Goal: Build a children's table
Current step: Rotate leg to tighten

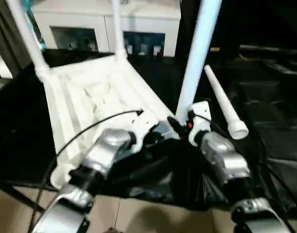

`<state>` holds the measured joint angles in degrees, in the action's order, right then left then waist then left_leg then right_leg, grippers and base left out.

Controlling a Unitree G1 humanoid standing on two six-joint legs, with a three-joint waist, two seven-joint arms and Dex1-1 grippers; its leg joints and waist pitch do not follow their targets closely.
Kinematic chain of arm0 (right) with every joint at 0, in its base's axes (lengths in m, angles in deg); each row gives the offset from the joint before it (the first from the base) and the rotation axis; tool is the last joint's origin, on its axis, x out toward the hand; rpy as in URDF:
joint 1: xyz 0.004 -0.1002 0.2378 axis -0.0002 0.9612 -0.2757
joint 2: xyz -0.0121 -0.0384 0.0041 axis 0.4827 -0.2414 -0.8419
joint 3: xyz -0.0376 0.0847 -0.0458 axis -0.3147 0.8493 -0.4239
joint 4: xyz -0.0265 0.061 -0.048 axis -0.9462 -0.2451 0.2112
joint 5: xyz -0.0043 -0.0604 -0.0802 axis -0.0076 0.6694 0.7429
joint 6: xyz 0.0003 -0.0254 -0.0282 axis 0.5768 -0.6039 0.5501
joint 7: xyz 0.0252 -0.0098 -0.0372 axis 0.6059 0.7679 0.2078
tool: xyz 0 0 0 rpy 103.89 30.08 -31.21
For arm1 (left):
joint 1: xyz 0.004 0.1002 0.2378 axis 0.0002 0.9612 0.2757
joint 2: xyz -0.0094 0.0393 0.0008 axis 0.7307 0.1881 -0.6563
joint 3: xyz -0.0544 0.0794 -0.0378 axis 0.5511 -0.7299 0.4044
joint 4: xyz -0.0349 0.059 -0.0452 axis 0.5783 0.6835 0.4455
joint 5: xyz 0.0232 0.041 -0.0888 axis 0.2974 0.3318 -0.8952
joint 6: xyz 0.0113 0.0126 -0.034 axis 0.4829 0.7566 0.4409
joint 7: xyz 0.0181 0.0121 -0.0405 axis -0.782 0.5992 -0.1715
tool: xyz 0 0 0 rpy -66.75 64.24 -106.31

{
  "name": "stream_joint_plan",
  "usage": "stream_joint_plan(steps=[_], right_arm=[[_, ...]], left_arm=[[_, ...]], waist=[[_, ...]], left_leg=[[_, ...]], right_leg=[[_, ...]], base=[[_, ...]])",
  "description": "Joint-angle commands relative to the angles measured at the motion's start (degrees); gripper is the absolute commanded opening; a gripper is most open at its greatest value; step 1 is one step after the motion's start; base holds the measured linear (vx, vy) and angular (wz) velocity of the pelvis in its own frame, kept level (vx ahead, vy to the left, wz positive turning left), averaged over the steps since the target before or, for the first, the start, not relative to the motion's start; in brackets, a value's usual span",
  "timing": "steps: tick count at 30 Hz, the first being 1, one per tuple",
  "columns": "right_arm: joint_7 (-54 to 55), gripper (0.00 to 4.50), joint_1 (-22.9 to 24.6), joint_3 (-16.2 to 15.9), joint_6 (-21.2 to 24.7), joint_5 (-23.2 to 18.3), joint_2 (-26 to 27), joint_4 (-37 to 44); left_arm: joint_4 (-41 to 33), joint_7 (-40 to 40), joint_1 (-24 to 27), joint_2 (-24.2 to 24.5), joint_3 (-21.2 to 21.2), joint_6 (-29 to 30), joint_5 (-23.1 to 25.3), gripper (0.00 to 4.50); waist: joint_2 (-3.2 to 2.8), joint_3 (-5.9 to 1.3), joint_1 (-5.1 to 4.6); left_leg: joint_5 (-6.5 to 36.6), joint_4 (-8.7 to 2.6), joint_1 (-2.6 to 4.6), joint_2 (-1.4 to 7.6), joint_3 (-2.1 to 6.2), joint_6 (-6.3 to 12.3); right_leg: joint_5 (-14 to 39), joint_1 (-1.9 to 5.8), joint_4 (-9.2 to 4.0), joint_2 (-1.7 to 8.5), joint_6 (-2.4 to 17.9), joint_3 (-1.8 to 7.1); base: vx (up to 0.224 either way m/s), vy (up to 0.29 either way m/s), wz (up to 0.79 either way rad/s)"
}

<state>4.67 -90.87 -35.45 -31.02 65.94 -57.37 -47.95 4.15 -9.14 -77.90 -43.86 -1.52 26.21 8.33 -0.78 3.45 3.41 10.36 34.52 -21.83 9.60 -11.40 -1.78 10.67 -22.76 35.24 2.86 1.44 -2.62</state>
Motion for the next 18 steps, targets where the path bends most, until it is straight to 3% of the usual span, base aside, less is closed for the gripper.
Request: stream_joint_plan(steps=[1, 3, 4, 11, 18], right_arm=[[-4.48, 3.43, 1.01, -2.62, 1.77, -1.13, 2.88, -2.07], [-6.95, 3.47, 0.88, -3.17, 1.46, -1.08, 1.75, -1.41], [-9.3, 3.73, 1.13, -3.9, 1.32, -1.07, 0.6, -0.55], [-21.74, 3.73, 3.56, -6.75, 1.1, -1.97, -6.59, 4.87], [-31.96, 3.73, 5.98, -7.54, 2.6, -2.98, -13.3, 10.46]], left_arm=[[0.14, -2.41, -1.4, -1.6, 1.79, -2.08, -1.11, 0.0], [-0.55, -0.68, -0.78, -0.85, 1.44, -2.6, -1.32, 0.0], [-1.13, 0.69, -0.29, -0.12, 1.22, -3.08, -1.61, 0.0], [-4.81, 10.1, 2.41, 4.22, 0.07, -5.62, -3.57, 0.0], [-8.53, 18.84, 4.55, 8.42, 0.22, -5.42, -6.72, 0.0]], waist=[[0.69, -3.91, 0.21], [0.77, -3.89, 0.13], [0.88, -3.88, 0.13], [1.02, -3.8, 0.36], [0.79, -3.75, 0.46]], left_leg=[[8.81, -3.84, 0.9, 3.56, 1.97, 2.51], [9.19, -3.82, 0.89, 3.56, 1.95, 2.93], [9.57, -3.83, 0.9, 3.55, 1.95, 3.05], [9.35, -3.78, 0.75, 3.74, 1.95, 3.95], [9.63, -3.89, 0.88, 3.96, 1.92, 4.09]], right_leg=[[13.31, 2.51, -4.83, 5.89, 10.28, 2.92], [13.28, 2.49, -4.84, 5.82, 10.48, 2.83], [14.03, 2.52, -4.93, 5.83, 10.4, 2.8], [15.51, 2.55, -4.99, 5.89, 9.66, 2.75], [14.67, 2.36, -4.82, 5.82, 10.64, 2.69]], base=[[0.0, 0.0, 0.0], [0.0, 0.0, 0.0], [0.0, 0.0, 0.0], [0.0, 0.0, 0.0], [0.0, 0.0, 0.0]])
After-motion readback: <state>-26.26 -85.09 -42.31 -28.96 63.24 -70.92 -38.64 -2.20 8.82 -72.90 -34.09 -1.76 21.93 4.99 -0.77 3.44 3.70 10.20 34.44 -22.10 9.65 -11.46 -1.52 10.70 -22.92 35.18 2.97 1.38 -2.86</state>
